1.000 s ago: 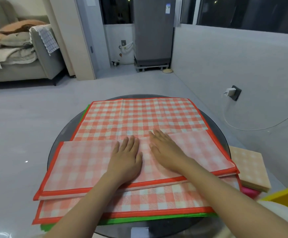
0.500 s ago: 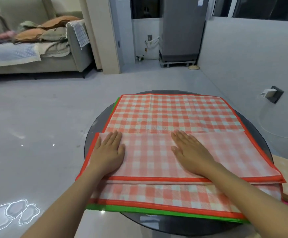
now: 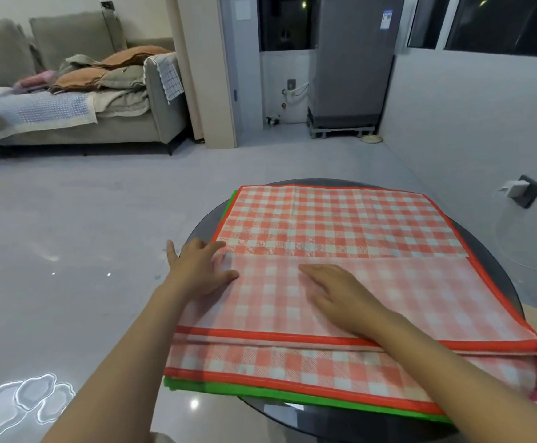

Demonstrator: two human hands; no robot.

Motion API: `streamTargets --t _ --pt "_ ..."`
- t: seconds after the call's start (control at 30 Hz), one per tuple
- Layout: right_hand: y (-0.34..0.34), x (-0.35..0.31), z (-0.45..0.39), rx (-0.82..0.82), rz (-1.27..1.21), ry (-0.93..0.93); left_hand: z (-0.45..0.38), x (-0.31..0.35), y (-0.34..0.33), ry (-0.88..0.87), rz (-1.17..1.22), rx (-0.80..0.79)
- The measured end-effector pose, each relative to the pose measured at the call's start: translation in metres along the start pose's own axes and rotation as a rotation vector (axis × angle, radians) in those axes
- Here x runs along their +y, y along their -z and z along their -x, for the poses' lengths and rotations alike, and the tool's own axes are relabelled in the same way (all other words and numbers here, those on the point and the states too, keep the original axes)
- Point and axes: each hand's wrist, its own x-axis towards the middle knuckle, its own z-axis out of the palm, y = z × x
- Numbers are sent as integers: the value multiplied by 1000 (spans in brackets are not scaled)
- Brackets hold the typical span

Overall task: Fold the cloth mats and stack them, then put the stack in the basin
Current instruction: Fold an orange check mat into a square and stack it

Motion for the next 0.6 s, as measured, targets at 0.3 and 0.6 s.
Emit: streamTargets --t 0.3,0.6 --pt "-15 -26 -8 -121 92 30 -13 -5 6 64 38 -36" --pt "-10 -30 -9 -184 81 -5 -5 -10 16 153 511 71"
